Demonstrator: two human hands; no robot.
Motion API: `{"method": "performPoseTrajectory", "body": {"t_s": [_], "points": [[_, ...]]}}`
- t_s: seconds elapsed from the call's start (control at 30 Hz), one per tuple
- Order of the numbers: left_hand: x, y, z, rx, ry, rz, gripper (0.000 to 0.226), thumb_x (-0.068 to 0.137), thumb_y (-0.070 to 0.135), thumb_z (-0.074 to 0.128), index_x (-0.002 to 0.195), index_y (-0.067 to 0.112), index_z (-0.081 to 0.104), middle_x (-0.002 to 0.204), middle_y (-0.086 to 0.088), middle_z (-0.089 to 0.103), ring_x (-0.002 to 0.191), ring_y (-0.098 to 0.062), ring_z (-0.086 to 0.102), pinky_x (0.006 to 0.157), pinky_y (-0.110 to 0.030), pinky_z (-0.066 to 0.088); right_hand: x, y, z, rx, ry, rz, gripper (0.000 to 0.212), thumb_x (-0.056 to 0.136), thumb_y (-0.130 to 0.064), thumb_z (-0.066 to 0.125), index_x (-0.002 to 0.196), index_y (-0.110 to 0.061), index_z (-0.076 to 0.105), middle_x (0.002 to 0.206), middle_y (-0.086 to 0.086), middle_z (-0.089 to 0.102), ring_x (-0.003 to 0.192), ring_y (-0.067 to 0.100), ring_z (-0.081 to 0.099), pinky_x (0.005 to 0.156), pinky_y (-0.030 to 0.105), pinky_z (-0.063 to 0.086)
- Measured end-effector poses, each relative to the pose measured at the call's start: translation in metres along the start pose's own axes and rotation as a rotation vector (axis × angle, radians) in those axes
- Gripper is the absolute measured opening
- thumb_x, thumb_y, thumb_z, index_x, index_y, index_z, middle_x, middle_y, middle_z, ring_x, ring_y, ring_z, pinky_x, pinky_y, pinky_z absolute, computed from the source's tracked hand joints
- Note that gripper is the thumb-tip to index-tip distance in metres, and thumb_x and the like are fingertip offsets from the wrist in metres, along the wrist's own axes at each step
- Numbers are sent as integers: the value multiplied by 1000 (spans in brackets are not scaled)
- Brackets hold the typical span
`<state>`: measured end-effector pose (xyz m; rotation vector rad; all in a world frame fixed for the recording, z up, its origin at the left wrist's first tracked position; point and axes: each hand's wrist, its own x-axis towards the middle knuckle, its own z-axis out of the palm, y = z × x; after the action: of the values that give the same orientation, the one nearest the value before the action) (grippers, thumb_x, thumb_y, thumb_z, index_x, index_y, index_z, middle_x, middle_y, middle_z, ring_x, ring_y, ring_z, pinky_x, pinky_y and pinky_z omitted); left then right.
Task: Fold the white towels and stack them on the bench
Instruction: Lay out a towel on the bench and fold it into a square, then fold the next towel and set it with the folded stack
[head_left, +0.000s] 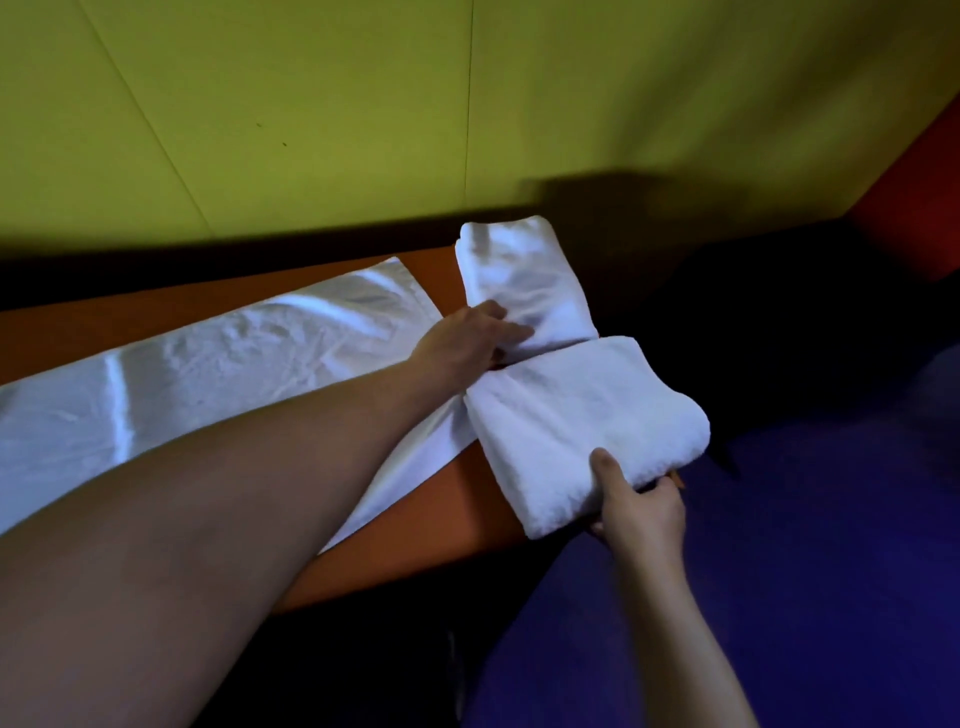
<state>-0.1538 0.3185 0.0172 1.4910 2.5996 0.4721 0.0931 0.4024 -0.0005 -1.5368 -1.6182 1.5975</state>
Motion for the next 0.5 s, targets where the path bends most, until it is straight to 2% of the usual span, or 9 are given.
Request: {"method": "performPoseTrajectory", "body": {"t_s": [0.13, 0.17, 0.2, 0.23, 0.27, 0.3, 0.33, 0.4, 0.5], "points": [[20, -19, 5, 27, 70, -34, 40, 92, 13, 61, 127, 31, 66, 126, -11, 55, 109, -37, 62, 90, -40, 51, 8, -5, 15, 1, -6, 5, 61, 78, -43, 77, 126, -12, 57, 111, -3, 66, 101, 25, 67, 88, 52, 58], [24, -23, 4, 41, 67, -29, 39, 93, 15, 60, 130, 27, 65, 124, -10, 56, 108, -35, 62, 89, -34, 52, 10, -7, 18, 8, -9, 7, 61, 77, -43, 78, 126, -12, 57, 108, -5, 67, 100, 23, 68, 88, 51, 58], [27, -26, 2, 20, 57, -46, 37, 95, 20, 59, 132, 20, 63, 120, -8, 58, 105, -29, 61, 83, -21, 51, 12, -8, 21, 13, -4, 7, 60, 77, -42, 78, 125, -12, 58, 106, -7, 67, 99, 22, 68, 87, 51, 59], [28, -26, 0, 45, 31, -40, 39, 97, 26, 58, 134, 13, 60, 120, -8, 59, 104, -23, 59, 73, -7, 46, 13, -9, 23, 13, 0, 6, 60, 77, -42, 79, 125, -13, 58, 106, -7, 67, 98, 22, 68, 87, 51, 59], [27, -26, -2, 68, 38, -17, 41, 98, 28, 56, 135, 11, 59, 125, -11, 59, 106, -21, 57, 70, -1, 41, 13, -9, 24, 12, 1, 0, 61, 76, -43, 79, 125, -14, 58, 107, -6, 68, 99, 22, 69, 88, 50, 59], [24, -26, -4, 71, 55, -9, 40, 98, 27, 56, 136, 13, 59, 131, -14, 57, 110, -24, 58, 76, -5, 44, 13, -8, 24, 14, 0, -7, 64, 73, -45, 80, 126, -15, 59, 109, -5, 69, 99, 22, 69, 88, 50, 59], [18, -25, -5, 42, 67, -23, 40, 97, 24, 56, 137, 18, 59, 135, -15, 54, 114, -30, 59, 87, -20, 50, 11, -7, 24, 20, 6, -11, 68, 70, -49, 80, 126, -17, 60, 110, -5, 69, 100, 21, 69, 88, 50, 59], [-3, -28, -6, -30, 151, -87, 46, 94, 27, 49, 139, 23, 56, 138, -14, 53, 118, -39, 57, 96, -45, 49, 6, -5, 20, 37, 13, 3, 74, 66, -57, 79, 127, -19, 60, 113, -5, 69, 100, 19, 69, 86, 50, 60], [-67, -26, -7, -46, 250, -315, 47, 96, 33, 49, 143, 27, 49, 148, -7, 46, 128, -37, 48, 105, -49, 39, -6, -8, 13, 60, 46, 22, 72, 78, -55, 75, 133, -15, 52, 120, 1, 63, 105, 22, 66, 86, 47, 60]]}}
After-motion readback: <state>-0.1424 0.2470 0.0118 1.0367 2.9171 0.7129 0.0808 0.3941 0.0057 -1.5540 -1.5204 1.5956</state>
